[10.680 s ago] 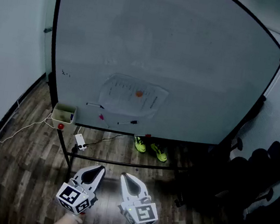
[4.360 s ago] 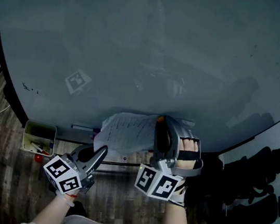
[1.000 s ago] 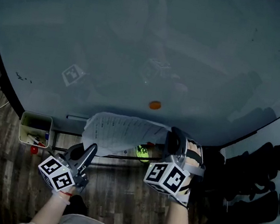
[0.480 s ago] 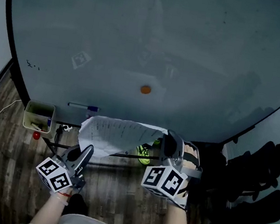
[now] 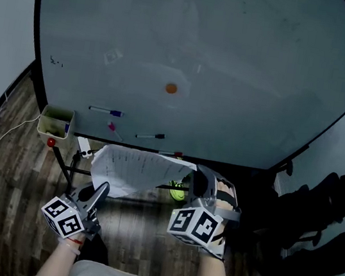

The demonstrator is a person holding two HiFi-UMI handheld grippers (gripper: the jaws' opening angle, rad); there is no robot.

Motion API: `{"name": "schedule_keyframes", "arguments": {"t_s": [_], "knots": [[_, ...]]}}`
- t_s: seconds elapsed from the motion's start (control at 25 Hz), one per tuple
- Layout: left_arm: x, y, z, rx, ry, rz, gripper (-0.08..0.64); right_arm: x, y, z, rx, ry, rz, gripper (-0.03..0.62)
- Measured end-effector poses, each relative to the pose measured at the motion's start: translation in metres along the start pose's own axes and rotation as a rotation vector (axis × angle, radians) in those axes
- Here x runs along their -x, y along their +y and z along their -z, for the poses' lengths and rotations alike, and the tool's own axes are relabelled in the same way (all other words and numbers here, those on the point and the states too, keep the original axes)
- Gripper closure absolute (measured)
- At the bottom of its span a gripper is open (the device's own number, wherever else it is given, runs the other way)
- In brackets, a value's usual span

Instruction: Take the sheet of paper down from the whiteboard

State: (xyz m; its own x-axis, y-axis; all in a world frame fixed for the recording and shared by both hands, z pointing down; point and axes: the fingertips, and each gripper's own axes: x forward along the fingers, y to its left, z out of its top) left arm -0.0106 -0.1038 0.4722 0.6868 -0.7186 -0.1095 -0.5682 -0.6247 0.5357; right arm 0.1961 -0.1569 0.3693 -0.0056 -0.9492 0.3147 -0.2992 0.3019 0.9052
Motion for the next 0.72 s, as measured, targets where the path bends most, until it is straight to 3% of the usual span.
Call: {"name": "schedule_keyframes", "arguments": {"t_s": [0.72], "knots": [[0.095,-0.069,0.043,-0.014,0.008,-0.031,0.545,0.112,0.048,0.005,-0.041,-0.068,-0.037,0.563]]}}
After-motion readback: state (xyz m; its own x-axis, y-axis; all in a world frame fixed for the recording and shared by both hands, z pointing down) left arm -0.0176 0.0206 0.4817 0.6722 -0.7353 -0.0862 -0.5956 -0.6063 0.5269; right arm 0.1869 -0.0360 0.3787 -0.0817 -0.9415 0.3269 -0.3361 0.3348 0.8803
